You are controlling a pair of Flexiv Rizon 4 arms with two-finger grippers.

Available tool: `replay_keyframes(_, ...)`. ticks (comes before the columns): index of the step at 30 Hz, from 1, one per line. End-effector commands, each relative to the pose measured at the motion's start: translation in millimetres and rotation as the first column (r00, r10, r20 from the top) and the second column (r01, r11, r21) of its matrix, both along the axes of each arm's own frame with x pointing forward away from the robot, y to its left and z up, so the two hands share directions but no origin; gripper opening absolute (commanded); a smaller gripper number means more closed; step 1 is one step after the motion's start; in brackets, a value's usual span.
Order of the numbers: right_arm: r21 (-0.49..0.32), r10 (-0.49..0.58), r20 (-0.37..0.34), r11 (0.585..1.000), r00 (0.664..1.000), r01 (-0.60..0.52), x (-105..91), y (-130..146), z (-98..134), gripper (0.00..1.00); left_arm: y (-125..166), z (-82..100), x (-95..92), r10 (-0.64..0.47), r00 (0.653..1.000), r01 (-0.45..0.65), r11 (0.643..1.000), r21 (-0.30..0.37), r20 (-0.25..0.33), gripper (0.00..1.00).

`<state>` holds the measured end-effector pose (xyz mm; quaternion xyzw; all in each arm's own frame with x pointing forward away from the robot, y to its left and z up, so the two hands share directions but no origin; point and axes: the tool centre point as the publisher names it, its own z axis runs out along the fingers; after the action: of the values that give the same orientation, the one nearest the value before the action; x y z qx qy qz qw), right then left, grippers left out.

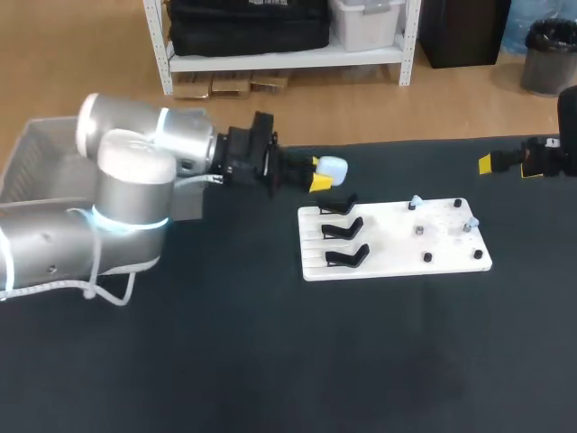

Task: Pick up each earbud case from the left stands, insert the matching earbuds, close the lid, and place the case in the box.

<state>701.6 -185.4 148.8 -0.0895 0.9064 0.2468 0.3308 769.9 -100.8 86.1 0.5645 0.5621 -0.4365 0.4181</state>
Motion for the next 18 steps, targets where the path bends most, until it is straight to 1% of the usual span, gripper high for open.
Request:
replay_keyframes(1, -0.002, 0.000, -0.001, 1.000, 1.000, 0.000, -0.3, 0.0, 0.1, 1.00, 13.7, 26.4, -36.3, 0.071, 0.996, -0.069, 0.996, -0.049, 0.050, 0.00)
replay_keyframes(2, -0.002, 0.000, -0.001, 1.000, 1.000, 0.000, -0.3, 0.0, 0.1, 1.00, 14.3, 32.7, -38.8, 0.067, 0.996, -0.064, 0.996, -0.063, 0.053, 0.00)
replay_keyframes(18, -0.002, 0.000, -0.001, 1.000, 1.000, 0.000, -0.3, 0.0, 0.1, 1.00, 14.3, 32.7, -38.8, 0.067, 0.996, -0.064, 0.996, -0.063, 0.053, 0.00)
